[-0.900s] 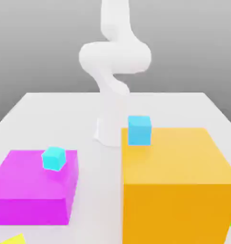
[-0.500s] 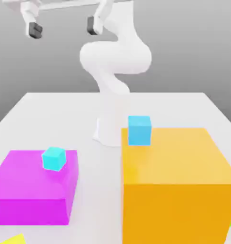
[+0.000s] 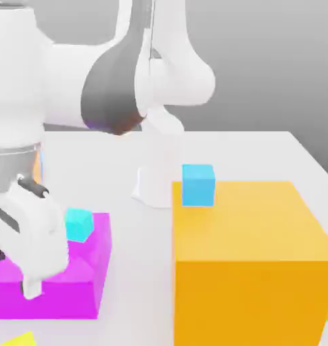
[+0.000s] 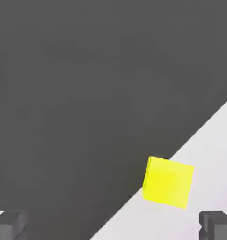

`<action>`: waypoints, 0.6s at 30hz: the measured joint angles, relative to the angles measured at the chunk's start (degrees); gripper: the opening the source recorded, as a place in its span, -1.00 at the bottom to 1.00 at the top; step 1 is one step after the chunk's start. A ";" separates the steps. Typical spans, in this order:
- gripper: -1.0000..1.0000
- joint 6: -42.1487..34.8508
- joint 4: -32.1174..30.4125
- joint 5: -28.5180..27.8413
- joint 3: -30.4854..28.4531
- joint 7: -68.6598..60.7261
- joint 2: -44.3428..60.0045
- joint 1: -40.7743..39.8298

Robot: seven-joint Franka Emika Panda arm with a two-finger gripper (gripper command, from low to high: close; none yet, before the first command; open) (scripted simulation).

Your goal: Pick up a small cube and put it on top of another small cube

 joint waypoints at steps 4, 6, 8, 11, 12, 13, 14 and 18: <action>0.00 1.65 1.33 2.31 -0.98 2.37 8.36 -1.45; 0.00 3.91 2.16 3.15 -0.83 2.56 12.53 -2.00; 0.00 6.93 3.04 3.74 -0.36 2.35 16.68 -2.47; -1.00 8.10 3.37 3.94 -0.15 2.24 18.19 -2.65; -1.00 8.12 3.37 3.96 -0.15 2.23 18.19 -2.65; -1.00 8.15 3.37 3.98 -0.14 2.21 18.19 -2.65; -1.00 8.18 3.37 4.01 -0.14 2.19 18.19 -2.66; -1.00 5.79 2.71 3.68 -0.58 2.46 15.21 -2.33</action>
